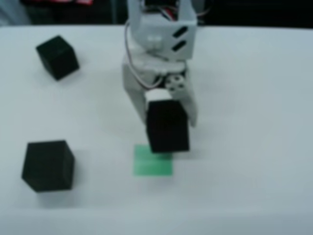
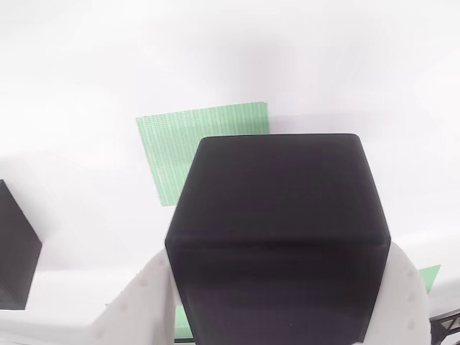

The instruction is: Stack 3 Blocks on the chosen place.

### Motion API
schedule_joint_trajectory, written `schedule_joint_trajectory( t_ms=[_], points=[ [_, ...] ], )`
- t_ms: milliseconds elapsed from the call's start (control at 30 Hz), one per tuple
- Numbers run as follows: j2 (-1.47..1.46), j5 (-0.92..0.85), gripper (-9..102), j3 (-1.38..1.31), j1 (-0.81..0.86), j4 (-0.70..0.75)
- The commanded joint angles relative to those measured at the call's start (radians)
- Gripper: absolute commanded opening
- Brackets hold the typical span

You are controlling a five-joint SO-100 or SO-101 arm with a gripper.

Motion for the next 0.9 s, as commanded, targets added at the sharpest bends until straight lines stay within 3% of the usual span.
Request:
schedule_joint_trajectory(
  t_ms=[0,267,867],
  points=[
    [-0.008,-0.061,17,-0.021,0.067,-0.002],
    [-0.097,-0.092,17,-0.025,0.147,-0.086],
    [-0.225,-0.074,17,-0.110,0.081,-0.130]
  ],
)
